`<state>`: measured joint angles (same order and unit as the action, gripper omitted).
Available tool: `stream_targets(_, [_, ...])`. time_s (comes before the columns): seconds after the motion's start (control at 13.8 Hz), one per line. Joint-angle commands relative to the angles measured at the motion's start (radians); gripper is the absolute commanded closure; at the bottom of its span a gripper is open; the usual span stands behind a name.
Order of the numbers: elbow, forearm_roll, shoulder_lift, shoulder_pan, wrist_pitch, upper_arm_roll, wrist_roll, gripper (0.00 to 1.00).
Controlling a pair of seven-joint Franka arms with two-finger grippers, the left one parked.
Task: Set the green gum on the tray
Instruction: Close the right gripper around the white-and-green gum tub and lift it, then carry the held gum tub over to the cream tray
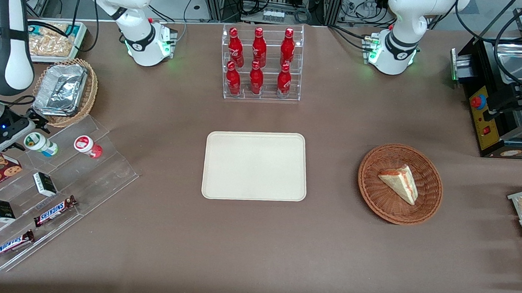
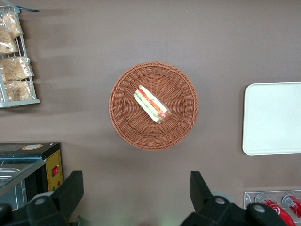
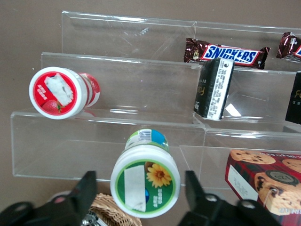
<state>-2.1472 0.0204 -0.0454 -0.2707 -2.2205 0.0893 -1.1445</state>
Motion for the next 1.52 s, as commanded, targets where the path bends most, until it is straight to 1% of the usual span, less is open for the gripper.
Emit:
stream_targets(0.0, [-0.025,0.024,0.018,-0.007,-0.024,-0.003,-0.012,0.97])
stream_targets(0.07, [-0.023,0.024,0.018,-0.007,-0.021,-0.003,-0.011,1.00])
stream_targets(0.36, [0.004,0.023,0.025,0.004,0.014,-0.009,0.002,1.00])
stream_targets(0.51, [0.067,0.023,0.029,0.013,0.092,-0.020,0.009,1.00])
stream_targets(0.65, [0.122,0.023,0.027,0.051,0.180,-0.025,0.084,1.00])
stream_targets(1.01, [0.168,0.023,0.030,0.195,0.292,-0.025,0.320,1.00])
stream_targets(1.45, [0.181,0.018,0.016,0.431,0.332,-0.025,0.701,1.00])
